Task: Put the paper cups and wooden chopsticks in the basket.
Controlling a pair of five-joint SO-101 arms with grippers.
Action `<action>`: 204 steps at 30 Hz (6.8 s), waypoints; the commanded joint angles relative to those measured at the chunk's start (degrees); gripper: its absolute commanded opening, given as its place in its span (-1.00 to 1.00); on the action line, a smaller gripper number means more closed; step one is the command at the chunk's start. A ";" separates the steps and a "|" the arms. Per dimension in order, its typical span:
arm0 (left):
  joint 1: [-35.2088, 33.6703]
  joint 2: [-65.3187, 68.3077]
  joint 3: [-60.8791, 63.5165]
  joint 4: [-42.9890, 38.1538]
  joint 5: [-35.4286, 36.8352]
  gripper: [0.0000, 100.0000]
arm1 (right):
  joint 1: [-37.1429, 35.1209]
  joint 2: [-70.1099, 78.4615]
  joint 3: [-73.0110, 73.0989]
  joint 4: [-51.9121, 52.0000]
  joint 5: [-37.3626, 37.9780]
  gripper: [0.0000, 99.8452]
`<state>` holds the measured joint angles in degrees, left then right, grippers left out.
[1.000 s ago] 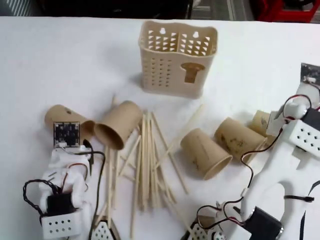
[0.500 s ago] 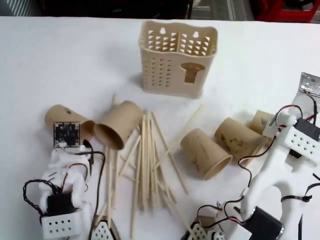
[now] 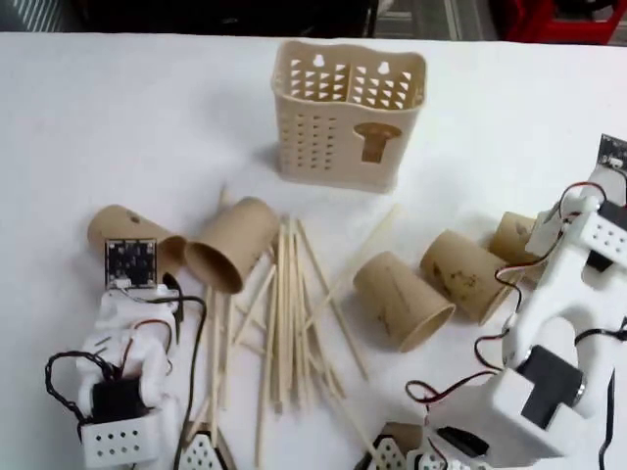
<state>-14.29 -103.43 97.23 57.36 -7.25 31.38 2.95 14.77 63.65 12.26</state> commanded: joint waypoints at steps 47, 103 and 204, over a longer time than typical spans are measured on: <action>-0.75 -0.48 -0.26 -0.09 0.18 -0.77 | -9.54 0.57 1.76 -2.77 7.21 -0.89; -0.75 -0.48 -0.26 0.70 0.18 -0.77 | -42.77 -31.08 1.67 -33.80 18.11 -0.96; 15.69 52.88 -29.10 -29.19 -36.66 -0.45 | -16.31 -51.21 22.24 17.45 -0.26 -0.62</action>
<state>-0.75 -54.46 70.95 33.54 -43.82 14.24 -46.99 37.36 81.93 12.62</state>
